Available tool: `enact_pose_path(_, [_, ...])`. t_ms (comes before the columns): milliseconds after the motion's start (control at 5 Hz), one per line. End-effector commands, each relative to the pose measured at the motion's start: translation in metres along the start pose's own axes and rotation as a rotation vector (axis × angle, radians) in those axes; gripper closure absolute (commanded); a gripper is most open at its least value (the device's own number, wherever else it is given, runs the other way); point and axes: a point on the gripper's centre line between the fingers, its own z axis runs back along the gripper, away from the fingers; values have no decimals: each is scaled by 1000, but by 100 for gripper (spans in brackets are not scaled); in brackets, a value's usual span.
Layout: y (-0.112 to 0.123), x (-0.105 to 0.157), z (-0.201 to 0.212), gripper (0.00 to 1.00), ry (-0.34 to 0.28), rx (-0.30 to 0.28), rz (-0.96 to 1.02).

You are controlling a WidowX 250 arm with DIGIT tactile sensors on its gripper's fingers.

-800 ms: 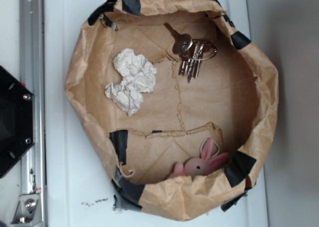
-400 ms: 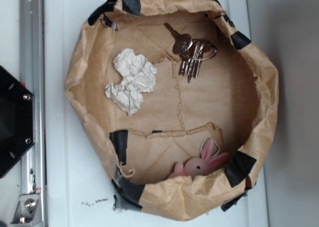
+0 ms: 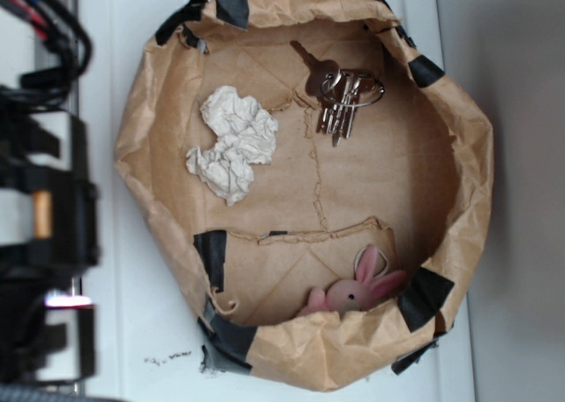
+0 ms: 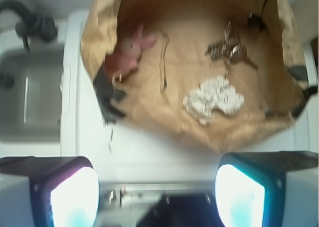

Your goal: Grab the silver keys.

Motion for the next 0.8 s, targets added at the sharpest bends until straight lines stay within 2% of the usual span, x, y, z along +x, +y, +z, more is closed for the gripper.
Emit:
enact_pose_path(0, [18,46,-33,0,-140,41,57])
enact_pose_path(200, [39,66,-48,0,-259,132,200])
enact_pose_path(400, [51,69,-64,0,-346,243,258])
enact_pose_path(600, [52,69,-68,0,-360,297,291])
